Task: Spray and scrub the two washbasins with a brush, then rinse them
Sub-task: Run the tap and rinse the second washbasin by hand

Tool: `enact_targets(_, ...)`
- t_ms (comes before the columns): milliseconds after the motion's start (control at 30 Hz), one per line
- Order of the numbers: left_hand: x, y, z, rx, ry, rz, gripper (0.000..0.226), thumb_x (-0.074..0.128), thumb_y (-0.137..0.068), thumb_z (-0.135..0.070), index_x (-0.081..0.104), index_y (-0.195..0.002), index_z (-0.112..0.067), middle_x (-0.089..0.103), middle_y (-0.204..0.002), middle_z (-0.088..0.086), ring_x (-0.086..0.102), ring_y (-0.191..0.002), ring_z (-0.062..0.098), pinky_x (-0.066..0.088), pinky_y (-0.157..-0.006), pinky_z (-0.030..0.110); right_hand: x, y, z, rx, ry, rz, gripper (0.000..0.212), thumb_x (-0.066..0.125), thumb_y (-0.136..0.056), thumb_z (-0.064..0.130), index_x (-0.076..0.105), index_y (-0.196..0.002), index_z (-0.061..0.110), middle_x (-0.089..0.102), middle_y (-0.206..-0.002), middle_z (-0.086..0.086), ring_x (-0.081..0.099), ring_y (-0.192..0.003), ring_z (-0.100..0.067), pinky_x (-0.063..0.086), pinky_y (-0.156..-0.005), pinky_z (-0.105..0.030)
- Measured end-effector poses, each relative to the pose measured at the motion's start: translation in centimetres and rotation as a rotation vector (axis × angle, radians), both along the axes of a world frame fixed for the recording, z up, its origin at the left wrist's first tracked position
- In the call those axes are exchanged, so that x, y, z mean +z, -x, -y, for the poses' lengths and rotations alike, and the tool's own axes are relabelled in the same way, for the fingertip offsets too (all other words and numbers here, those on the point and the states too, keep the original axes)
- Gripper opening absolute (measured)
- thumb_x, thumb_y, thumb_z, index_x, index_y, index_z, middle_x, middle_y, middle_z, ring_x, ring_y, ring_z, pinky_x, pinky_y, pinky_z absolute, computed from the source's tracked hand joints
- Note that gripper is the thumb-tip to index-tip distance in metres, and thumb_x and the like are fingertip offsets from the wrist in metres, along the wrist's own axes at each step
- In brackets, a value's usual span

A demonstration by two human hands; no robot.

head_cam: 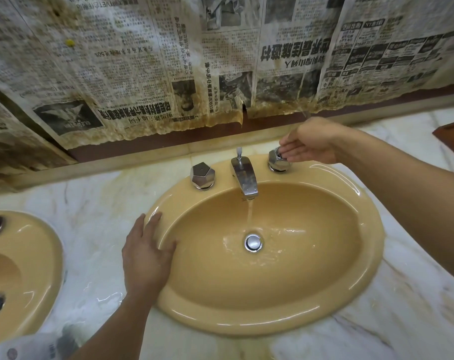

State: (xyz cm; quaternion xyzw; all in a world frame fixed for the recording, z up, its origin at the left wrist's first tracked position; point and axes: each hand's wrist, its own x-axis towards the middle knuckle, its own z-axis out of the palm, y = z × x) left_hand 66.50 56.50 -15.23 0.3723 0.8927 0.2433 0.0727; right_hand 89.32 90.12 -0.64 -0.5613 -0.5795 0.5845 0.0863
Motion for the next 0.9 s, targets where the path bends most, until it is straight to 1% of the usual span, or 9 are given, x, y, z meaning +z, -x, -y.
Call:
enact_targets(67,0.0,0.0,0.0,-0.005,-0.001,-0.003,0.071,0.078,-0.088,-0.04,0.048,-0.151,-0.029,0.038,-0.162,0.007,0.039,-0.143,0.032,0.034,-0.115,0.053,-0.3,-0.7,0.4,-0.025,0.009,-0.075,0.02,0.052,-0.102,0.008,0.066,-0.111,-0.003,0.072,-0.112,-0.02,0.071,-0.105,-0.03,0.057,-0.096,-0.04)
enact_targets(133,0.0,0.0,0.0,-0.001,0.003,-0.001,0.071,0.078,-0.088,-0.04,0.048,-0.151,-0.029,0.038,-0.162,0.007,0.039,-0.144,0.032,0.034,-0.115,0.053,-1.3,-1.4,1.1,-0.142,-0.009,-0.188,0.02,0.052,-0.102,0.007,0.066,-0.111,-0.003,0.072,-0.111,-0.02,0.072,-0.102,-0.03,0.059,-0.093,-0.038)
enact_targets(200,0.0,-0.1,0.0,0.005,0.01,0.001,0.071,0.078,-0.088,-0.04,0.047,-0.151,-0.03,0.037,-0.162,0.006,0.039,-0.144,0.031,0.034,-0.115,0.052,-3.0,-1.9,2.5,-0.342,-0.043,-0.302,0.021,0.051,-0.1,0.006,0.066,-0.11,-0.005,0.073,-0.106,-0.021,0.074,-0.089,-0.028,0.061,-0.085,-0.037)
enact_targets(267,0.1,-0.1,-0.1,0.005,0.015,-0.003,0.071,0.078,-0.088,-0.041,0.047,-0.151,-0.03,0.037,-0.162,0.006,0.039,-0.144,0.031,0.034,-0.115,0.052,-5.4,-1.9,4.8,-0.455,0.018,-0.349,0.027,0.05,-0.101,0.01,0.065,-0.111,-0.009,0.071,-0.102,-0.026,0.071,-0.077,-0.027,0.06,-0.075,-0.035)
enact_targets(400,0.1,-0.1,0.0,0.002,0.012,0.0,0.07,0.077,-0.089,-0.04,0.047,-0.151,-0.03,0.037,-0.162,0.006,0.038,-0.144,0.032,0.033,-0.115,0.053,-9.2,0.8,10.4,-0.43,0.551,-0.466,0.038,0.05,-0.106,0.029,0.062,-0.111,-0.007,0.071,-0.099,-0.025,0.072,-0.084,-0.032,0.06,-0.071,-0.039)
enact_targets(500,0.1,-0.2,0.1,0.008,0.017,-0.003,0.07,0.076,-0.089,-0.042,0.046,-0.152,-0.032,0.036,-0.162,0.004,0.038,-0.144,0.031,0.034,-0.115,0.053,-10.2,3.4,12.3,-0.486,0.776,-0.608,0.029,0.053,-0.103,0.023,0.066,-0.106,-0.003,0.072,-0.09,-0.018,0.073,-0.079,-0.027,0.062,-0.065,-0.034)
enact_targets(633,0.0,0.0,0.0,0.008,0.014,0.001,0.07,0.077,-0.089,-0.042,0.046,-0.152,-0.032,0.036,-0.162,0.003,0.037,-0.144,0.029,0.033,-0.115,0.052,-9.9,4.0,12.5,-0.517,0.853,-0.705,0.03,0.061,-0.098,0.023,0.073,-0.09,-0.003,0.072,-0.083,-0.014,0.073,-0.07,-0.022,0.062,-0.06,-0.029)
enact_targets(800,-0.2,0.0,0.0,0.005,0.012,-0.002,0.07,0.076,-0.089,-0.043,0.046,-0.151,-0.032,0.036,-0.162,0.005,0.037,-0.144,0.029,0.032,-0.116,0.051,-8.9,0.5,10.7,-0.443,0.782,-0.577,0.029,0.055,-0.102,0.017,0.069,-0.092,-0.007,0.075,-0.083,-0.019,0.076,-0.069,-0.027,0.063,-0.059,-0.031)
enact_targets(900,-0.3,0.2,0.1,0.0,0.009,-0.006,0.07,0.076,-0.089,-0.042,0.046,-0.152,-0.031,0.036,-0.162,0.006,0.038,-0.145,0.029,0.032,-0.116,0.051,-6.5,-1.8,7.8,-0.394,0.672,-0.515,0.025,0.052,-0.103,0.012,0.068,-0.1,-0.007,0.075,-0.09,-0.021,0.077,-0.079,-0.028,0.063,-0.063,-0.031)
